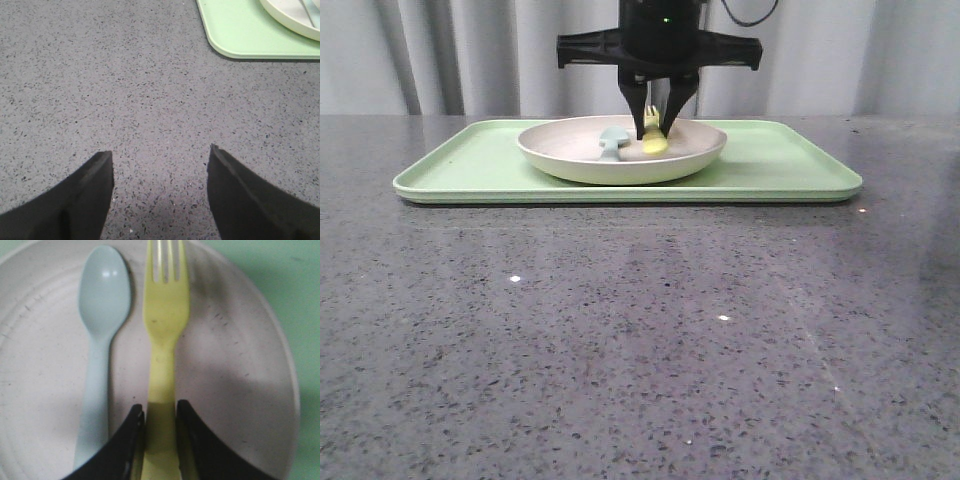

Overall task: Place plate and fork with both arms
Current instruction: 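Lift the yellow fork out of the plate with the right gripper, then lower the fork onto the tray beside the plate and open, then raise the right gripper away from the tray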

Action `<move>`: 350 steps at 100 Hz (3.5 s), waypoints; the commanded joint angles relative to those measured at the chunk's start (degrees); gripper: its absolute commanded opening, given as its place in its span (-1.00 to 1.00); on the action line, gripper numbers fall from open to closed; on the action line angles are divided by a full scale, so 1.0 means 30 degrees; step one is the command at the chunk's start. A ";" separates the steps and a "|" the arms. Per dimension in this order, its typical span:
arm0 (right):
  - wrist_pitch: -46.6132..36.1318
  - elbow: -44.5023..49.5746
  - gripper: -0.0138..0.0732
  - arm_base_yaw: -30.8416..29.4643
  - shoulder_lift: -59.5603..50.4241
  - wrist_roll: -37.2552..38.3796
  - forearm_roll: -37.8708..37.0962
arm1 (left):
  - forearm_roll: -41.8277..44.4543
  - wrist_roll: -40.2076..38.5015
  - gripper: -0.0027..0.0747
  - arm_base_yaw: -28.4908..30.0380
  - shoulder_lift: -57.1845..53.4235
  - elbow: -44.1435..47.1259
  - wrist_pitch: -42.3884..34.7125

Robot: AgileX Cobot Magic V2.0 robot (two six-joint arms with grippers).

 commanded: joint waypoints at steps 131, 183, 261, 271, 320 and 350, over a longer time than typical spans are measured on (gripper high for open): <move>0.1743 -0.1689 -0.47 -0.3716 -0.3246 -0.5606 0.0997 | 0.0025 -0.0256 0.13 0.0009 0.0068 -0.0519 -0.1466; -0.0917 0.3312 -0.47 -0.4102 -0.4228 -0.5613 0.1436 | 0.0025 -0.0256 0.13 0.0009 0.0068 -0.0519 -0.1466; -0.4327 0.7693 -0.44 -0.4294 -0.5001 -0.5594 0.2146 | 0.0025 -0.0256 0.13 0.0009 0.0068 -0.0519 -0.1802; -0.4280 0.7693 -0.28 -0.4294 -0.5001 -0.5594 0.2145 | 0.0025 -0.0256 0.13 0.0009 0.0068 -0.0519 -0.1802; -0.4279 0.7693 0.16 -0.4294 -0.6109 -0.5613 0.1865 | 0.0025 -0.0256 0.13 0.0009 0.0068 -0.0519 -0.1802; -0.4311 0.9333 0.16 -0.4294 -0.9961 -0.5933 -0.0729 | 0.0025 -0.0256 0.13 0.0009 0.0068 -0.0519 -0.1802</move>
